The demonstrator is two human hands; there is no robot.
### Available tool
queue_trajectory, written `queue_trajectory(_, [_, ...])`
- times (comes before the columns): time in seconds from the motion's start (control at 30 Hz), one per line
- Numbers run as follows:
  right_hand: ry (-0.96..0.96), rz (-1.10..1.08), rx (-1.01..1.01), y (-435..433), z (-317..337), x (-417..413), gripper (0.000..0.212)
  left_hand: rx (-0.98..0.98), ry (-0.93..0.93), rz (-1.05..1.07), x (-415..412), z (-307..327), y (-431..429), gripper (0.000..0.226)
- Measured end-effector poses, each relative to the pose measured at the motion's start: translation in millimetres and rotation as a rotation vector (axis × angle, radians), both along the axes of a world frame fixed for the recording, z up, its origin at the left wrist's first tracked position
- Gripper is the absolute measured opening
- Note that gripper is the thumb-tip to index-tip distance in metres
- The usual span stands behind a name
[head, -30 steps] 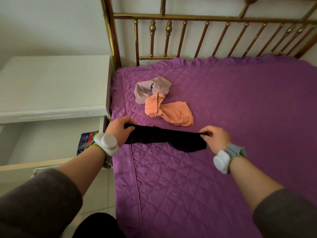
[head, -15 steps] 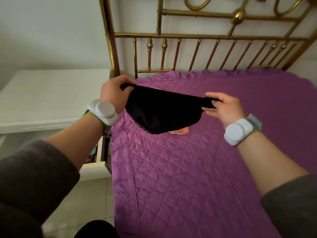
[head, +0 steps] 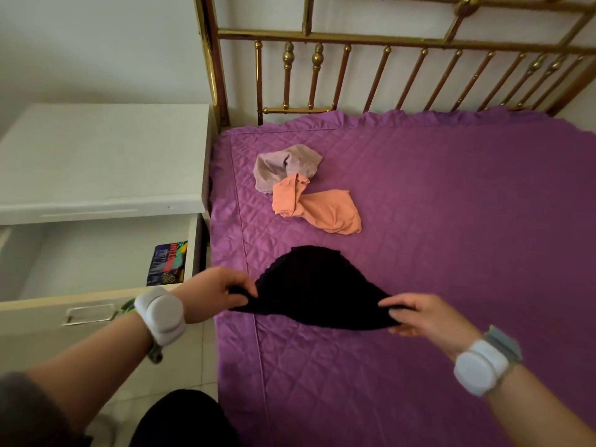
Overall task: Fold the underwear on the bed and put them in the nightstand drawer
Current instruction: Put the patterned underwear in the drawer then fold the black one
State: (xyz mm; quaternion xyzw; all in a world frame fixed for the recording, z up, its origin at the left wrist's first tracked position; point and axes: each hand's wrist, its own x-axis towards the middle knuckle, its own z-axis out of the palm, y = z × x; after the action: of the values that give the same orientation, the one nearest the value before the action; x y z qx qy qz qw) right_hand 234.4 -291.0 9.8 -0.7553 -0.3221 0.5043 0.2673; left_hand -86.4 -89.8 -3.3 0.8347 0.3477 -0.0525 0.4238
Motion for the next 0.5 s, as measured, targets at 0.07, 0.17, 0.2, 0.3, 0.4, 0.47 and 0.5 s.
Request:
queue_trajectory(0.07, [-0.079, 0.131, -0.009, -11, -9, 0, 0.033, -0.019, -0.010, 0.047, -2, -11, -4, 0.038])
queue_trajectory(0.17, [-0.232, 0.211, 0.017, -7, -19, 0, 0.042, -0.063, -0.068, 0.171, 3, -22, 0, 0.033])
queue_trajectory(0.2, [-0.246, 0.173, 0.062, -3, -23, -1, 0.037, -0.076, -0.092, 0.225, 7, -25, 2, 0.029])
queue_trajectory(0.3, [-0.326, 0.028, 0.192, 15, -34, 4, 0.023, -0.077, -0.164, 0.439, 20, -30, 8, 0.017])
queue_trajectory(0.4, [-0.349, -0.077, 0.247, 34, -45, 10, 0.011, -0.085, -0.194, 0.672, 37, -40, 12, 0.020])
queue_trajectory(0.47, [-0.234, -0.185, 0.252, 43, -54, 11, 0.012, -0.090, -0.183, 0.793, 47, -47, 13, 0.026])
queue_trajectory(0.5, [-0.208, -0.227, 0.252, 48, -58, 10, 0.014, -0.084, -0.167, 0.822, 50, -50, 14, 0.028])
